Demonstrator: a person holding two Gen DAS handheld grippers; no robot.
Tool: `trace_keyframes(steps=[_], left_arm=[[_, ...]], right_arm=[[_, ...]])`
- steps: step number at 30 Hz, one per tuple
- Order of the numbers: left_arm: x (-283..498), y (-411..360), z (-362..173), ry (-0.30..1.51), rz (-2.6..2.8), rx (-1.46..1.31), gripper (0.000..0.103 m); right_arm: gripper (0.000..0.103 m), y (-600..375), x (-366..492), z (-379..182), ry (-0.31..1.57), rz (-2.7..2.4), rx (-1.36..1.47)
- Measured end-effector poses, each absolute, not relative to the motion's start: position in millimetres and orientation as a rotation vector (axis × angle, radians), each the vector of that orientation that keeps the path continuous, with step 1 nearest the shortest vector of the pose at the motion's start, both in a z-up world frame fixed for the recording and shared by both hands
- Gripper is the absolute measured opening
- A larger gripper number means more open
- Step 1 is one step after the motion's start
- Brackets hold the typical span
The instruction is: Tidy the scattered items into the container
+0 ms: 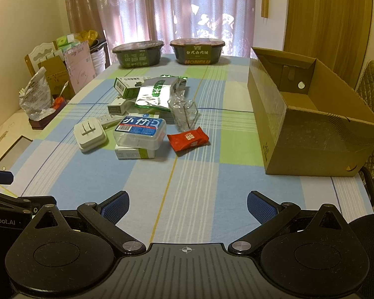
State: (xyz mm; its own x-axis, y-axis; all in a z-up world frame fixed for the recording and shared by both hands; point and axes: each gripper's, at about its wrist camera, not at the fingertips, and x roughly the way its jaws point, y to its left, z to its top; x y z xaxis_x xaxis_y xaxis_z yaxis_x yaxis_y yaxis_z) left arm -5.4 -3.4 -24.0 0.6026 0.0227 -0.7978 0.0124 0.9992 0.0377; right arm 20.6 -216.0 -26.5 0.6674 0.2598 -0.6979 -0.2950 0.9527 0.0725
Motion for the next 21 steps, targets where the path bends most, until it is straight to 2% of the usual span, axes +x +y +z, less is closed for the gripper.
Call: trace_keyframes(steps=[21], left_arm=[[22,33,-2,0.89,-0.016,-0.042,0.102]], right_arm=[[0.103,-211,33,-9,0.746,0.333,0.031]])
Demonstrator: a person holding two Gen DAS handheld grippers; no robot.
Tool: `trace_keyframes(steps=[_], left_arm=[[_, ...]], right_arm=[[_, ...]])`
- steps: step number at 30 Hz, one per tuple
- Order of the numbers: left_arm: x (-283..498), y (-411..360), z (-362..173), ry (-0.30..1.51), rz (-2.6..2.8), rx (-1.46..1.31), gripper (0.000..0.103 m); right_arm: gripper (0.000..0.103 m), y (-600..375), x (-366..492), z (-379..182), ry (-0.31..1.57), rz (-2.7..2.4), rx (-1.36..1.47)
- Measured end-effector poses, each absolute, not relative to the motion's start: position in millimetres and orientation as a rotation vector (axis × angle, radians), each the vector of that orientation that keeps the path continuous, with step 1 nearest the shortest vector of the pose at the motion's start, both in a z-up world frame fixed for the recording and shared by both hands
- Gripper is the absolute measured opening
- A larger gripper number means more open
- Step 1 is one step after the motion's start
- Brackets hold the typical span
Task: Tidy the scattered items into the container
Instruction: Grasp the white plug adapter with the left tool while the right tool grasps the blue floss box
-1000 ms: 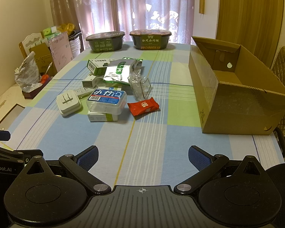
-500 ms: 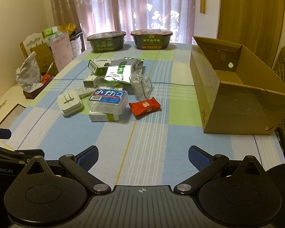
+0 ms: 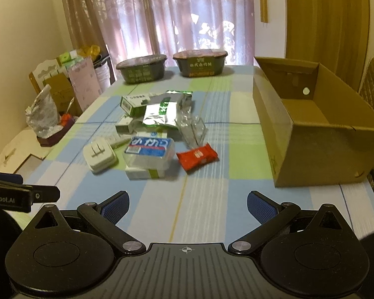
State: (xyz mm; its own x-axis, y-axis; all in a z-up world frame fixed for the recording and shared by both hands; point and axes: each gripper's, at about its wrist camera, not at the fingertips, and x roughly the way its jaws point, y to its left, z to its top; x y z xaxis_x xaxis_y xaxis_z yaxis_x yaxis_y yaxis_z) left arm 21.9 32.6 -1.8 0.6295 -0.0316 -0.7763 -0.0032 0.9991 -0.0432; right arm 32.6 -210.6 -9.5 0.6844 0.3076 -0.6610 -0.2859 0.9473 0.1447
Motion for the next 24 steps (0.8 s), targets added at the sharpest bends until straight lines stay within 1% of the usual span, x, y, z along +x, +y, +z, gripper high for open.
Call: trace_keyframes(steps=[6,15,24], left_arm=[[51,49,2,0.882,-0.109,0.074,0.102],[83,55,-10,0.821,-0.267,0.381,0.102],[123,67,-36,0.85,-0.367,0.394,0.102]], right_arm=[[0.103,-187,50,-8,0.775,0.332,0.026],[0.103,-151,82,-19,0.796,0.292,0.023],[0.103,-124,117,-42,0.816,0.273,0.041]])
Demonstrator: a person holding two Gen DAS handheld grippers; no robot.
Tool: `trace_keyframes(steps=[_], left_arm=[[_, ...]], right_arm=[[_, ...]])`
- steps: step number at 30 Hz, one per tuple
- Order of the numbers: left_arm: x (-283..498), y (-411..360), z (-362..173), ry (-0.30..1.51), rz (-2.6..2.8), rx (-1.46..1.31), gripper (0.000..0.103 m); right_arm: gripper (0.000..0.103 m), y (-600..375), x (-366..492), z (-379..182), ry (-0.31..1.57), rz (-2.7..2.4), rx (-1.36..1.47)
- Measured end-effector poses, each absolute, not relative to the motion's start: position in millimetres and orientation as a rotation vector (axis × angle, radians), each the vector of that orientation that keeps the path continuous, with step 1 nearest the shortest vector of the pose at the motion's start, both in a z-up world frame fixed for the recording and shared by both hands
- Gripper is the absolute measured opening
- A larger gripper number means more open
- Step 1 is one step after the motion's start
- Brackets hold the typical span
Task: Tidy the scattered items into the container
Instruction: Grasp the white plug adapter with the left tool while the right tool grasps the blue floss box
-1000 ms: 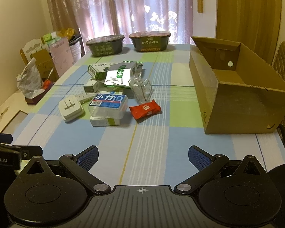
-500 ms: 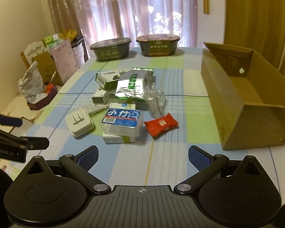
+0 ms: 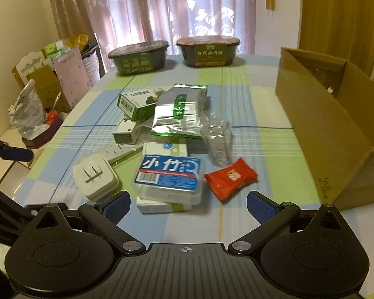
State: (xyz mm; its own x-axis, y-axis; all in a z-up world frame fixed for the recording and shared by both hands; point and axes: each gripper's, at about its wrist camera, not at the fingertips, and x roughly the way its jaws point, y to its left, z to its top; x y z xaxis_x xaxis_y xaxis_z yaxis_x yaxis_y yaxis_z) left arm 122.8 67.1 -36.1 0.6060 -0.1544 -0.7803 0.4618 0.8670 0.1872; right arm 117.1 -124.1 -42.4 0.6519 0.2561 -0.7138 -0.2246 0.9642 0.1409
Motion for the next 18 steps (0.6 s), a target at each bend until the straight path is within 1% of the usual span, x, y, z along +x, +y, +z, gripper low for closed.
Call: trace_keyframes(steps=[3,8,18], left_arm=[[134,66,-45,0.859,-0.411,0.398,0.099],[150,63,-59,0.849,-0.442,0.462,0.099],[165,72,-78,0.845,-0.466,0.431,0.099]], right_arm=[[0.103,-114,127,-50,0.823,0.269,0.038],[0.103,-101,146,-60,0.835,0.243,0.057],[0.103,-86,170,-77,0.866,0.219,0.059]])
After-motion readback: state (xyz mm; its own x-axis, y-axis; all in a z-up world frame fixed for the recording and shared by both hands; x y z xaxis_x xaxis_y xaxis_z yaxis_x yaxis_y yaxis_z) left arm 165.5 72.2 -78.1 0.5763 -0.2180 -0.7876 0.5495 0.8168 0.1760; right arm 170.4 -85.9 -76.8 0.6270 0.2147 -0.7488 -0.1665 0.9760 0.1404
